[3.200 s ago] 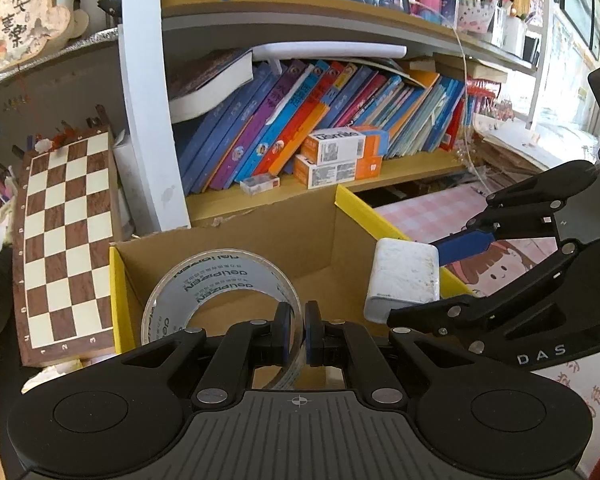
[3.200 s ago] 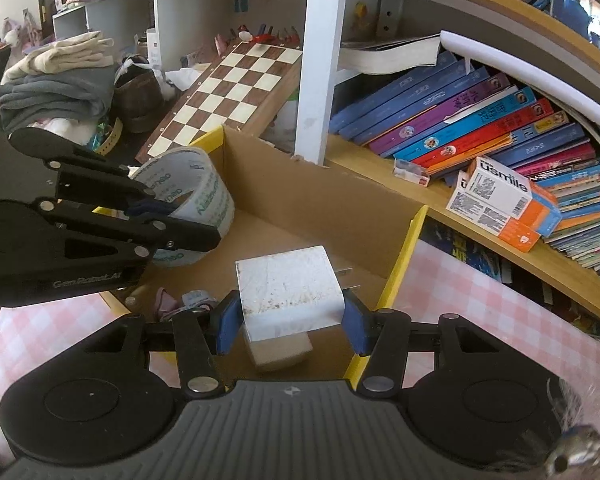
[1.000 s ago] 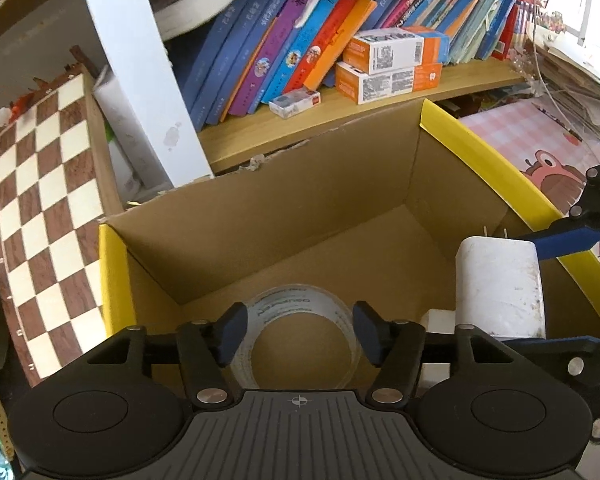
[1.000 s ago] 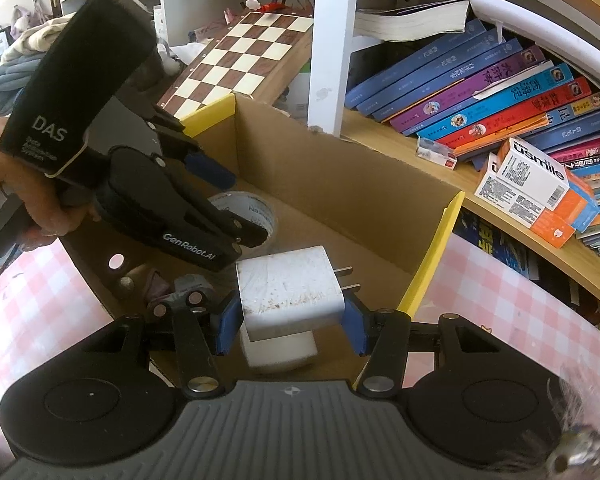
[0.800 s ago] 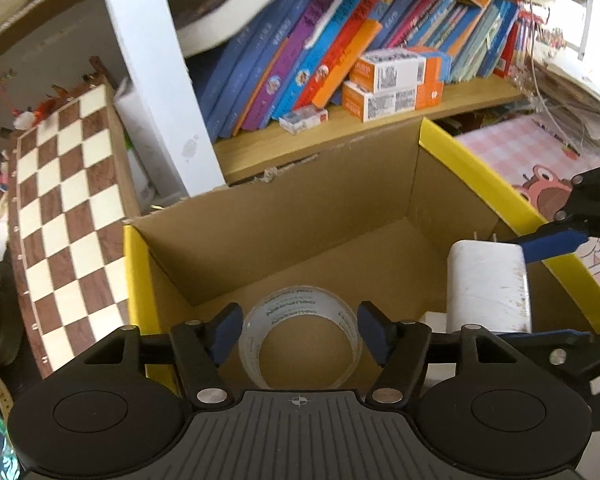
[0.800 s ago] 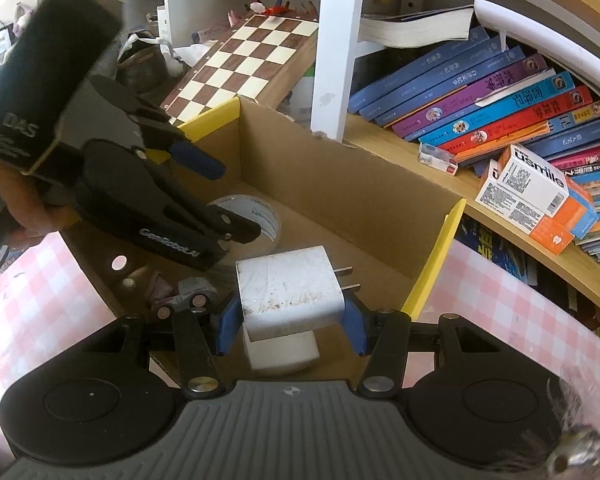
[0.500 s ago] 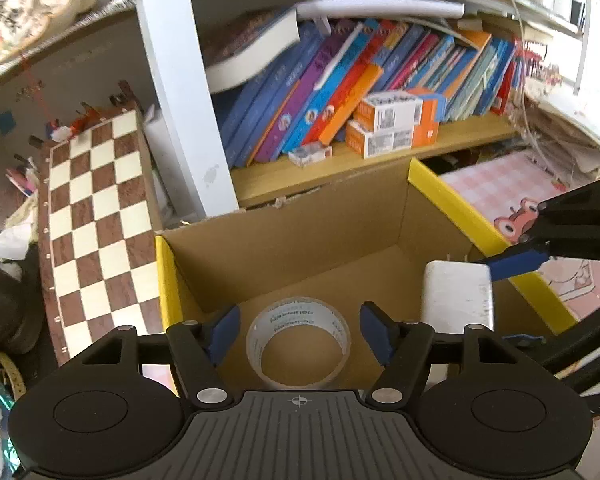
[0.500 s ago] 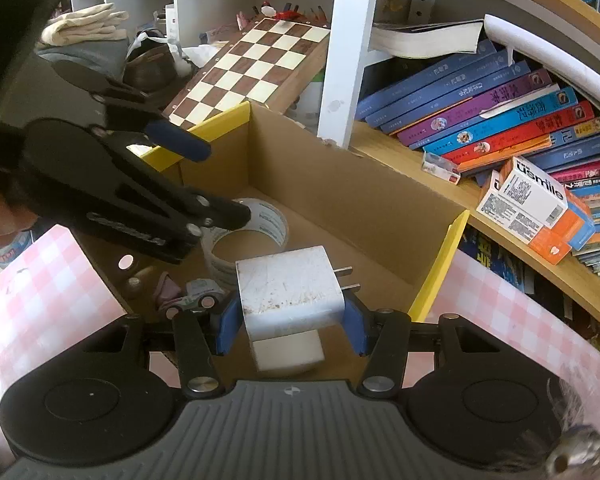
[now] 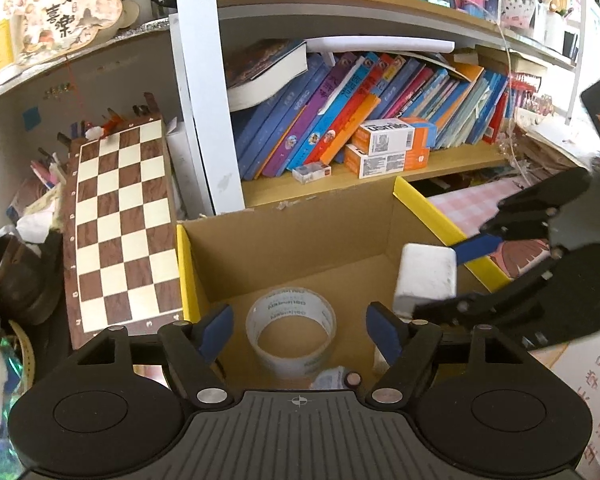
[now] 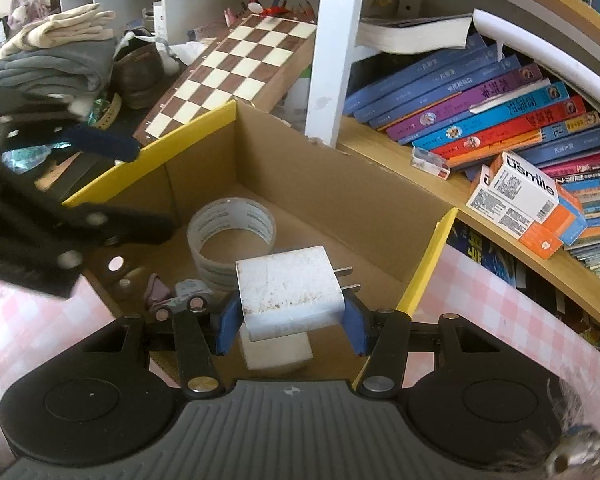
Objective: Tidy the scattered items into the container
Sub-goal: 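Lower the white charger into the box and open the right tool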
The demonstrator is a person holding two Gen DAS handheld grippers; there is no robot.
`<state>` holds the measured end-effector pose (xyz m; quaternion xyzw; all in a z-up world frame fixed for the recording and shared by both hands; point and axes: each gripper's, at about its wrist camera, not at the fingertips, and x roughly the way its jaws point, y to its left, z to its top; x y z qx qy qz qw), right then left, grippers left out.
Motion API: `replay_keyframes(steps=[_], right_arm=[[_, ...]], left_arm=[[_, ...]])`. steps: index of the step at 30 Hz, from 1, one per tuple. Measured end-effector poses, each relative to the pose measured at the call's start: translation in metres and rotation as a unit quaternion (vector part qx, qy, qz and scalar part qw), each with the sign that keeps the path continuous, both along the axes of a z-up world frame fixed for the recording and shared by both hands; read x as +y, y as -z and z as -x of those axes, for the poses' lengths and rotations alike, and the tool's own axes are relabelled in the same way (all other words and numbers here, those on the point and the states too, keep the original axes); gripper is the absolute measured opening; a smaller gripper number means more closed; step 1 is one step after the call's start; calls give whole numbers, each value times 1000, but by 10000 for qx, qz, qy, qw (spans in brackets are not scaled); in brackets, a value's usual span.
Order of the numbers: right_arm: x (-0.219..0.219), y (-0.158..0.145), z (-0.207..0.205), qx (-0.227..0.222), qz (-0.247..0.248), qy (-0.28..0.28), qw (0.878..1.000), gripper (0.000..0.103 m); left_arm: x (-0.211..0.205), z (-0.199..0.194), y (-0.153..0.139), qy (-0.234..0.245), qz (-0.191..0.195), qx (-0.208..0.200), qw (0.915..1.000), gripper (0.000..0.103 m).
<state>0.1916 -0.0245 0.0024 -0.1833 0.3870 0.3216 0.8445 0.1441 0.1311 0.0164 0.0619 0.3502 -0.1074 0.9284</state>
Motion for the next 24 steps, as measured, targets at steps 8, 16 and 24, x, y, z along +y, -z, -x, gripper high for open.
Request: replay_keyframes(steps=[8, 16, 24], right_arm=[[12, 13, -17, 121, 289, -165, 9994, 50], [28, 28, -40, 125, 679, -397, 9968, 50], [33, 33, -52, 150, 793, -414, 9959, 50]], left_arm=[[-4, 17, -3, 69, 103, -107, 9999, 76], [-1, 17, 2, 37, 219, -18, 9998, 76], [2, 15, 4, -22, 232, 2, 9997, 76]])
